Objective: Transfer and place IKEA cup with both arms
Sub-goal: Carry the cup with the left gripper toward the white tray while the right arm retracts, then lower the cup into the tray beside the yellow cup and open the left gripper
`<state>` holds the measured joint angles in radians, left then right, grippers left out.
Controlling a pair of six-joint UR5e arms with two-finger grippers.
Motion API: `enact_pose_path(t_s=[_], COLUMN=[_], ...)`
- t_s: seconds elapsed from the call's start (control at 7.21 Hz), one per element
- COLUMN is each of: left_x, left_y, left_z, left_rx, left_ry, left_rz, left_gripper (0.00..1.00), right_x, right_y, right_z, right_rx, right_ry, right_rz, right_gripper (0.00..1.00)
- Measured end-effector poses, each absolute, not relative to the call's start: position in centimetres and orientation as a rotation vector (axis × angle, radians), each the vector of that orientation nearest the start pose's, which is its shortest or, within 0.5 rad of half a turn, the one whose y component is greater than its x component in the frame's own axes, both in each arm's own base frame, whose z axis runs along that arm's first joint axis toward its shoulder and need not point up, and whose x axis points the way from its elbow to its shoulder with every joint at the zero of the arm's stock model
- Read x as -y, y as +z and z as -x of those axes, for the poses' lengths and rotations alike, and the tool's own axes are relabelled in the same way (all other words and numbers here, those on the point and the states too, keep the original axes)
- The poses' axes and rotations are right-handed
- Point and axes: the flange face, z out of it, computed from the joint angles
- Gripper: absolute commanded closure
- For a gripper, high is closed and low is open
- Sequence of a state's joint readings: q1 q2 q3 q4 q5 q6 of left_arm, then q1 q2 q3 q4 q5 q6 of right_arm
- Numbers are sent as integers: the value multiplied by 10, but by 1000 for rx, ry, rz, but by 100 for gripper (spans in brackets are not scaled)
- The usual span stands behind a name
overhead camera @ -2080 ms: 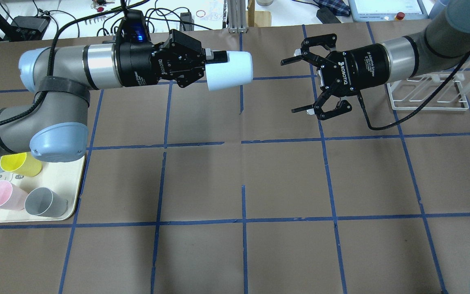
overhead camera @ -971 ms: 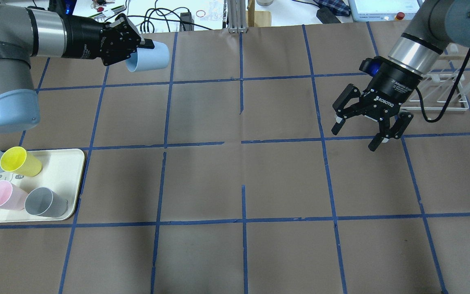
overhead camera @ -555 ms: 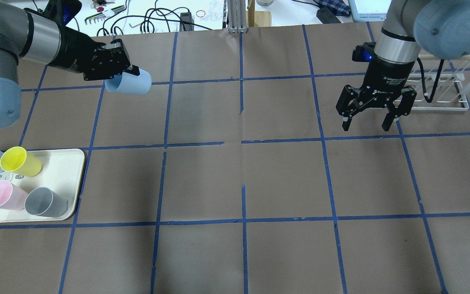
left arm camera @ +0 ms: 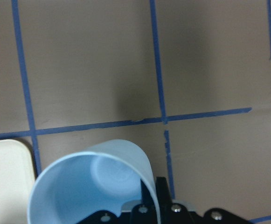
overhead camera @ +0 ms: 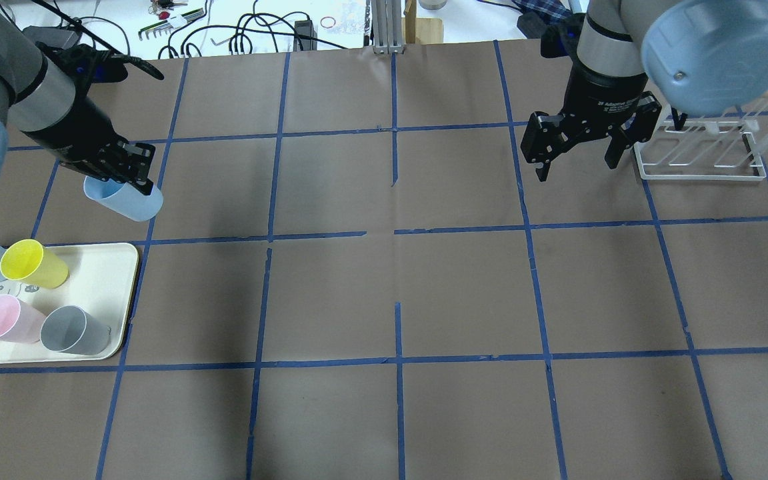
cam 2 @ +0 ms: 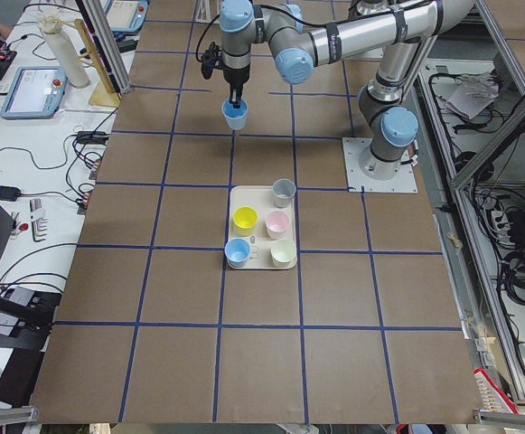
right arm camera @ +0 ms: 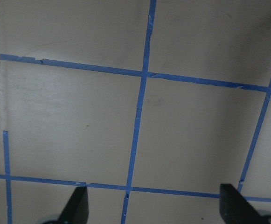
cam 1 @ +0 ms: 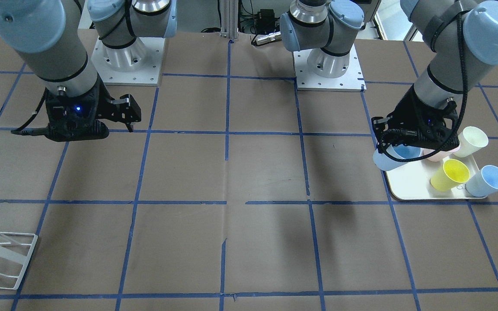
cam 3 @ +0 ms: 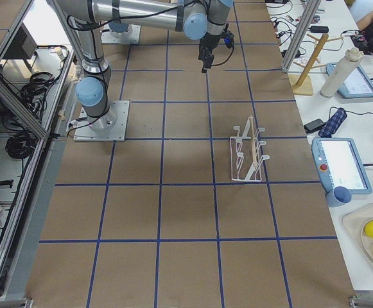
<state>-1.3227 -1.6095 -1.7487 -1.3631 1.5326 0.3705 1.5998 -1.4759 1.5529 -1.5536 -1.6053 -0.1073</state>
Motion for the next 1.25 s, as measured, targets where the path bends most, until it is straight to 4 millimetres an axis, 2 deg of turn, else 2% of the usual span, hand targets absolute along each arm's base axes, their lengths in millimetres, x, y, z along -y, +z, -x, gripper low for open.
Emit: enact_pose_path(t_s=[0.14,0.28,0.55,0.69,1.25], left_x=[518,519,517,516,520], left_y=[387,365,318,303,268], left_z=[0,-22,-62,-70,-101], left_rx=[-3140,-3109,-3078,-3072,-3065], left_ry=[45,76,70,62,112], left_rz=[-217,-226,-226,-230,-225], left_gripper=[100,100,100,100,100], right_x=[506,497,492,493,494], right_y=[467,481,496,498,507], right_z=[-152,-155,-154,-154,-156], right_rx=[-3148,-3141,-3139,-3142,-3122], right_ry=[79,36,-57,-110,-160], right_rz=[226,232,236,234,168], right_gripper=[0,0,0,0,0])
